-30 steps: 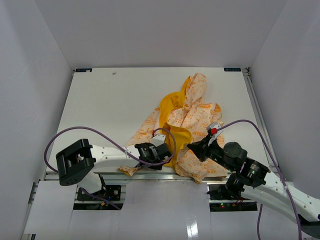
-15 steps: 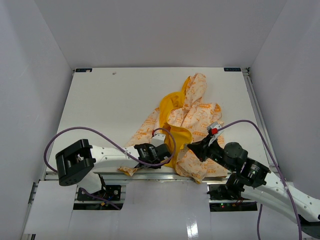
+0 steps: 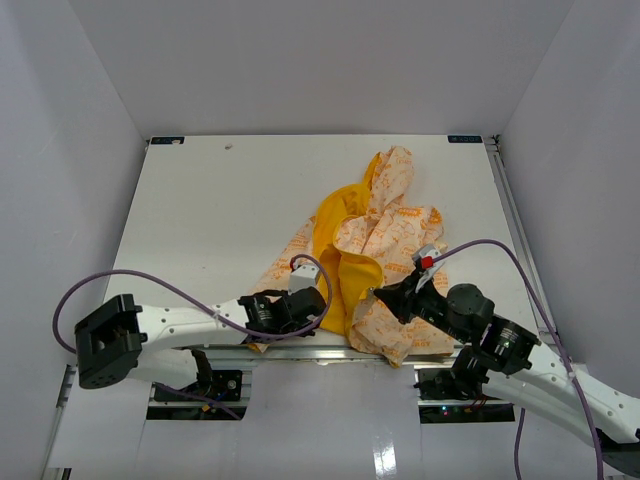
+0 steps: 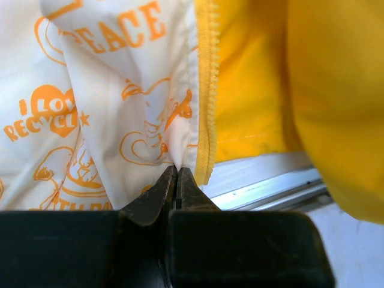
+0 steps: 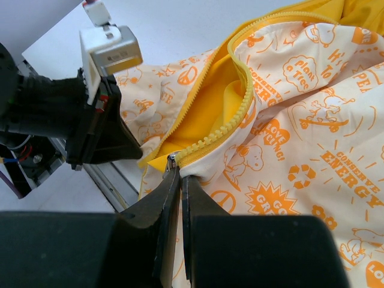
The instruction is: Zip up the jacket
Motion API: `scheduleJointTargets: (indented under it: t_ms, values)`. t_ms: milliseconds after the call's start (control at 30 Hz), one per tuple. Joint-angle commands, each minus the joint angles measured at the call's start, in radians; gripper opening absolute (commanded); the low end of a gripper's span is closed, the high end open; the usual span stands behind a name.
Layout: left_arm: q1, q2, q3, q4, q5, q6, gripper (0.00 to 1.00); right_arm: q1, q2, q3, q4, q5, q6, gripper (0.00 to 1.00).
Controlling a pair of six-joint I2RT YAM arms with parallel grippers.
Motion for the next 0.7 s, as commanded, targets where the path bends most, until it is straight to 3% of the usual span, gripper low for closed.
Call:
scheduleJointTargets:
  t_ms: [0, 133, 400, 567, 667]
  values:
    - [-0.004, -0.148, -0.089, 0.19, 0.046, 0.109, 0.0, -0.002, 0.033, 0.004, 0.058, -0.058, -0.033, 0.08]
    - [-0.002, -0.247, -0.129, 0.348, 0.057, 0.209, 0.0, -0.001, 0.067, 0.007, 0.091, -0.102, -0.038, 0.08]
    - [0.001, -0.324, -0.097, 0.367, 0.041, 0.309, 0.0, -0.001, 0.218, 0.046, 0.153, -0.191, -0.037, 0.08]
    - [0.003, -0.354, -0.081, 0.27, 0.018, 0.281, 0.0, -0.002, 0.293, 0.053, 0.172, -0.188, -0.023, 0.08]
    - [0.018, -0.328, -0.05, 0.161, 0.003, 0.201, 0.09, -0.002, 0.301, 0.052, 0.198, -0.167, -0.016, 0.08]
